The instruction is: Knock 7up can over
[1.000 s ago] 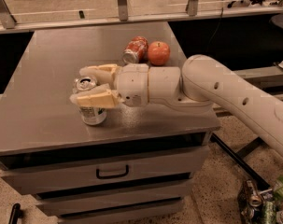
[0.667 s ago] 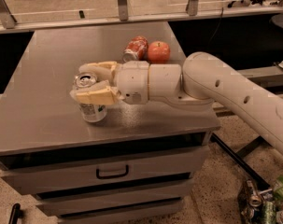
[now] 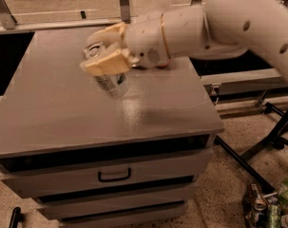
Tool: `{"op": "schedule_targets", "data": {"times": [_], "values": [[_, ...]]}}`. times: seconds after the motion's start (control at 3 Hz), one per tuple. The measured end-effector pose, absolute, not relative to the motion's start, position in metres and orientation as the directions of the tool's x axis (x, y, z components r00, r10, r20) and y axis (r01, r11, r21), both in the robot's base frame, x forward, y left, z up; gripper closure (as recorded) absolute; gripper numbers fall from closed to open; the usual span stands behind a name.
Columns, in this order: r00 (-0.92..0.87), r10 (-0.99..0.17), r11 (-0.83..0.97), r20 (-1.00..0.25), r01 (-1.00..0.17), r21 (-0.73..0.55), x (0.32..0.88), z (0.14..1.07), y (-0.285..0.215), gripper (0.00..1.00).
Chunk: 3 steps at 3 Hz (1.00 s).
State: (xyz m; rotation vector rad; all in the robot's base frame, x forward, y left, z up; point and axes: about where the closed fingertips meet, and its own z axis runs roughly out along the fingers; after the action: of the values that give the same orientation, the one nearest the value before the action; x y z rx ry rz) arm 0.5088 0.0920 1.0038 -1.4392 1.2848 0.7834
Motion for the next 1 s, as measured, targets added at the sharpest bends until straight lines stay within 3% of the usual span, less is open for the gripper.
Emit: {"op": "schedule_targets", "data": {"times": [0.33,0.67,1.0], "values": [[0.207,-0.502,0.06,-0.84,-0.96,-0.272,0.519,1.03,0.062,1.0],[0.097,-0.684,0.072,-0.723,-0.977,-0.199,0.535,1.023,0.018,1.0],[0.017,-0.764,0.073,-0.645,-0.991,-0.113,0.527,0.988,-0.012,1.0]]}}
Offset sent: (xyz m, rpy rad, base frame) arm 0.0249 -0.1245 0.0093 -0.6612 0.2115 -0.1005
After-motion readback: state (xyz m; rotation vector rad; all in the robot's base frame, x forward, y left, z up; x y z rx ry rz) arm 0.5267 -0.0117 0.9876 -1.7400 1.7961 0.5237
